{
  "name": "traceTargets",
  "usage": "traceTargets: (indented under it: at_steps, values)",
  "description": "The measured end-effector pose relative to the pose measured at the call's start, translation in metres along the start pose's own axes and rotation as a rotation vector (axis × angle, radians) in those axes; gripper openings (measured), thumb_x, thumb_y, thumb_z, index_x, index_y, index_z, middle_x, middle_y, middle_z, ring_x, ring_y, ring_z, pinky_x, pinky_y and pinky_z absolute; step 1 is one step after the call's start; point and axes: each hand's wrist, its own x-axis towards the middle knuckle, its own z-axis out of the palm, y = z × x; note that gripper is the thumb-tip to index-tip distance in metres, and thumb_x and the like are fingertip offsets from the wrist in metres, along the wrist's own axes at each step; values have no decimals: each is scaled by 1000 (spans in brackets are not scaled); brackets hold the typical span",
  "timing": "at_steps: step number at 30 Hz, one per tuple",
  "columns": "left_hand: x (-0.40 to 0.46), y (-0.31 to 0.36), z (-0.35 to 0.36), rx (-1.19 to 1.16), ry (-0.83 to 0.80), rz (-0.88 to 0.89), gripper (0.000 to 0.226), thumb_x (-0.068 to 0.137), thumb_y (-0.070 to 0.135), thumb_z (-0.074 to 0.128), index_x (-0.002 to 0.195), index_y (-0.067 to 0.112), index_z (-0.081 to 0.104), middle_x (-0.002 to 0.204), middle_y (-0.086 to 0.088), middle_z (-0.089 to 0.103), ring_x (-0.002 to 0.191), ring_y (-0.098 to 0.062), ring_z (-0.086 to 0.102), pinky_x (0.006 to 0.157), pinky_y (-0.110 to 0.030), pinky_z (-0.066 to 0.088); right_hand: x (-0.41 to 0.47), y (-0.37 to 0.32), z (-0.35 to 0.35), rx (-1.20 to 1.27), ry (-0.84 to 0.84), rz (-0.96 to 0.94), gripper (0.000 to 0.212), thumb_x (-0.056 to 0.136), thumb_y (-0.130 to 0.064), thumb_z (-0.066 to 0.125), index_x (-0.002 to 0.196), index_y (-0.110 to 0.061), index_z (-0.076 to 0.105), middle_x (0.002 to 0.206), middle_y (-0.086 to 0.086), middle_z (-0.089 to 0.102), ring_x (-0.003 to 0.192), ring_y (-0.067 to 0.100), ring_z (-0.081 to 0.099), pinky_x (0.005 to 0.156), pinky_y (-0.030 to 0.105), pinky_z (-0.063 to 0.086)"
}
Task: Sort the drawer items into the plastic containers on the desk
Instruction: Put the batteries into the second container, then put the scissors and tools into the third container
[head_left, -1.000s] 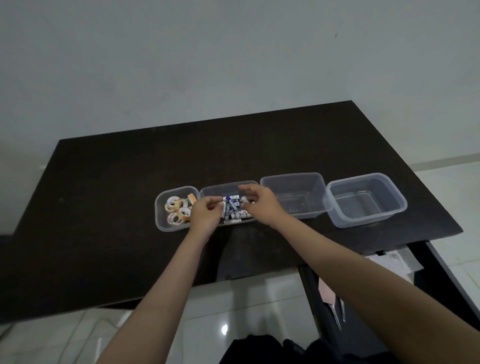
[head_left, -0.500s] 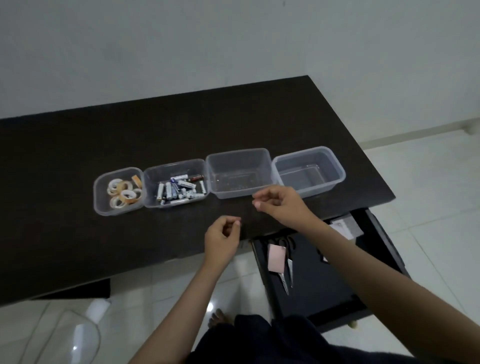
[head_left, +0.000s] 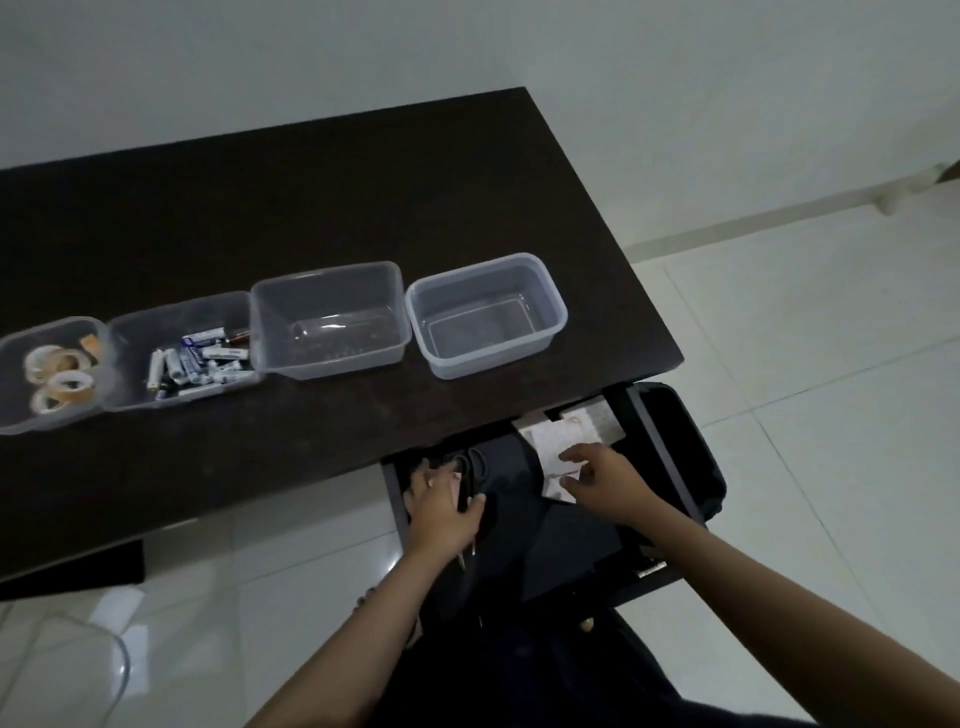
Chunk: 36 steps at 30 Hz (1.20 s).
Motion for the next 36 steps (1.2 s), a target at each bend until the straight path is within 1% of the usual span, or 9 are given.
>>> traceTargets:
  at_steps: [2,4,8,12,17,23,27,31,36]
  values:
    - [19,-2,8,57,17,-49,72,82,40,64,143,23,30,153,-12,11,141,-37,13,114,-40,23,19,22,3,-116,11,-17,54,81,-29,66,130,-15,50,132,15,49,112,30,54,95,33,42]
    - [38,-5,17,102,25,-81,74,80,42,65,141,18,30,149,-16,15,139,-40,11,113,-42,23,41,35,5,-268,60,-55,73,77,-47,62,141,-21,37,146,16,34,132,39,33,108,46,33]
    - [66,-5,31,140,27,-96,67,79,52,63,130,17,38,141,-18,31,134,-40,20,111,-51,27,84,38,9,-335,119,-106,79,75,-61,62,137,-19,38,141,17,36,129,41,29,106,50,32]
    - [79,6,43,256,-17,-29,74,81,58,56,141,30,26,148,-12,28,137,-39,19,113,-64,8,116,35,17,-366,21,-117,93,65,-86,39,141,-33,28,148,7,37,134,39,30,112,58,20]
    - [83,14,55,374,-140,102,74,84,53,53,146,40,15,153,-10,21,139,-40,14,111,-65,12,104,28,23,-498,-33,-112,77,75,-76,45,141,-40,28,154,4,27,139,43,15,107,70,-2]
    - [43,8,75,308,-262,135,77,86,40,56,149,37,12,158,10,-17,146,-21,-15,112,-65,5,66,48,36,-418,-174,-207,87,69,-75,51,138,-60,0,159,-9,0,144,36,-4,106,69,22]
    - [10,-8,84,236,-315,119,73,85,35,58,148,31,22,160,10,-4,147,-23,0,116,-58,14,33,55,34,-462,-243,-165,80,71,-59,64,138,-54,21,152,-6,13,131,34,19,99,59,37]
    - [-11,-12,84,142,-252,116,65,85,24,60,145,20,32,155,-2,27,141,-23,21,117,-32,21,13,60,30,-435,-298,-83,86,65,-53,73,136,-52,25,135,-1,30,123,30,29,96,55,40]
    - [-31,-24,76,274,-161,-74,79,77,31,70,144,27,29,151,-3,16,136,-30,21,111,-38,33,12,63,20,-324,-270,-32,97,60,-46,80,140,-41,24,135,2,40,125,32,33,97,51,43]
